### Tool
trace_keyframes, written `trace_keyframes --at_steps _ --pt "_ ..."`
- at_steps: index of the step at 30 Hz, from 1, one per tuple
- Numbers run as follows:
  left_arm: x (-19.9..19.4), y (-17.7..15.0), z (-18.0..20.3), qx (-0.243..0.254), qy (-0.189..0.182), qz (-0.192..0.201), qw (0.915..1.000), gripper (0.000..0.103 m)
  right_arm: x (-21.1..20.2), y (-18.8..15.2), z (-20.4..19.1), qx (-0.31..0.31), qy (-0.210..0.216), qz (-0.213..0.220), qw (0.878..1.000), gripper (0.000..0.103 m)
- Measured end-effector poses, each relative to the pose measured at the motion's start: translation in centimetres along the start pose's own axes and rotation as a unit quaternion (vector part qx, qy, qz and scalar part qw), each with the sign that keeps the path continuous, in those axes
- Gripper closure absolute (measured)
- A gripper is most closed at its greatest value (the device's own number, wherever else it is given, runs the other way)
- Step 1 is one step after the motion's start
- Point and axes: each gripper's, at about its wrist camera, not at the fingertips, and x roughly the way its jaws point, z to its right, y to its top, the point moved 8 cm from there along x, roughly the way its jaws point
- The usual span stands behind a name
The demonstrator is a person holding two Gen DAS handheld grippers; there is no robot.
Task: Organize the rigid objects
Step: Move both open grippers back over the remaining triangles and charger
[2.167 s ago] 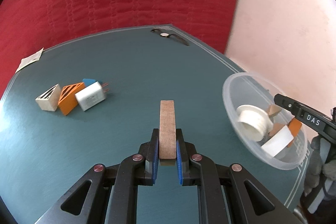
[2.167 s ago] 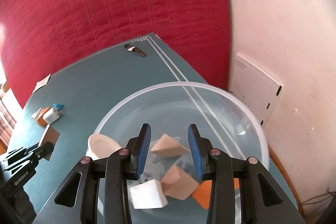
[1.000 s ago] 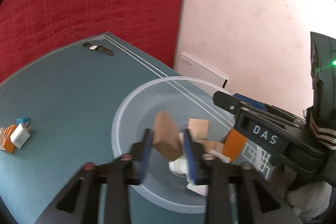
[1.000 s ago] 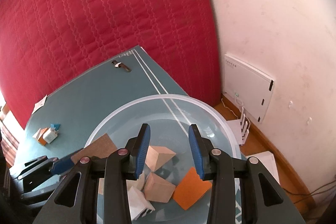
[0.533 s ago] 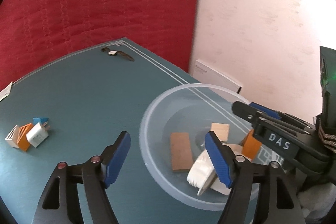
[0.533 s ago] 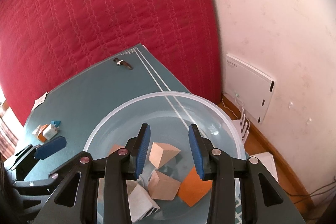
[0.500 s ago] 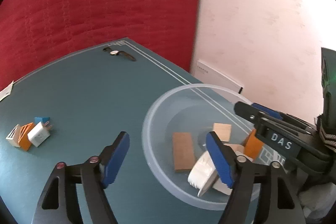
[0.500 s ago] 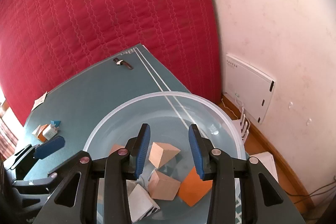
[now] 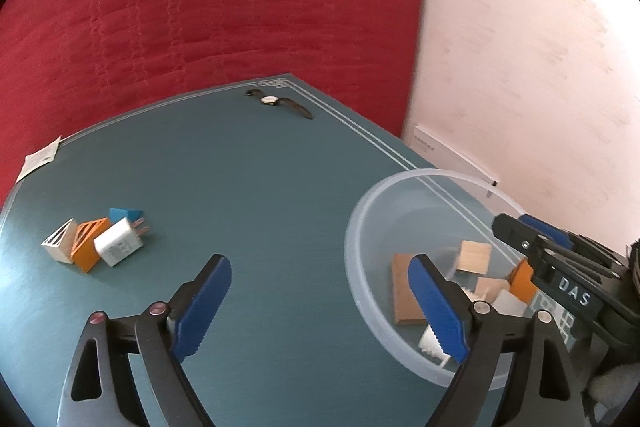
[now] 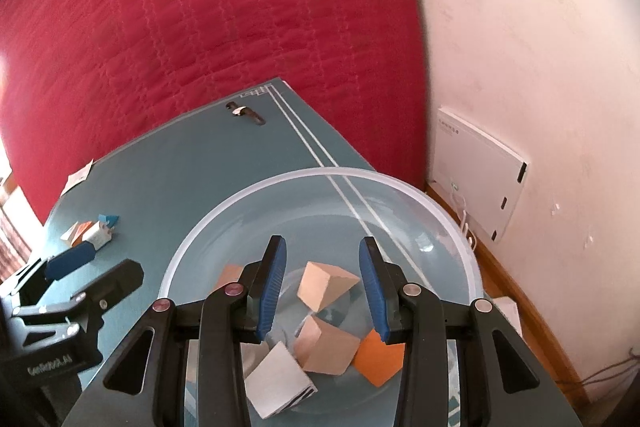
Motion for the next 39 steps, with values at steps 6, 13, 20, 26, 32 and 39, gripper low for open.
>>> trace_keyframes --at_steps 6,13,20,26,32,39 --pt "-0.5 -0.3 -2.4 -0.012 0.024 0.004 0.9996 0.007 -0.4 -0.4 -1.4 -0.026 0.003 0.007 1.000 0.063" --pt "-0.9 -0.7 -5.7 -0.038 0.053 0.007 0.9978 0.007 -1.0 -0.5 -3.9 -0.067 0.004 0.024 0.997 0.063" --pt "-1.6 -1.2 -9.8 -0.055 0.090 0.011 0.9944 0.007 -1.8 -0.5 -7.5 -0.104 0.027 0.038 0.993 0.054" --pt "-2.4 -1.5 -13.2 -0.075 0.120 0.012 0.9898 0.007 -1.9 -0.7 -11.2 -0.134 0.061 0.036 0.988 0.054" --pt "-2.6 -2.2 -16.7 -0.092 0.154 0.007 0.9837 0.007 -1.7 -1.2 -14.9 -0.152 0.101 0.025 0.983 0.053" --pt "-2.4 -2.7 -21.0 -0.115 0.196 -0.003 0.9738 0.007 -1.0 -2.3 -19.0 -0.165 0.143 -0.001 0.976 0.052"
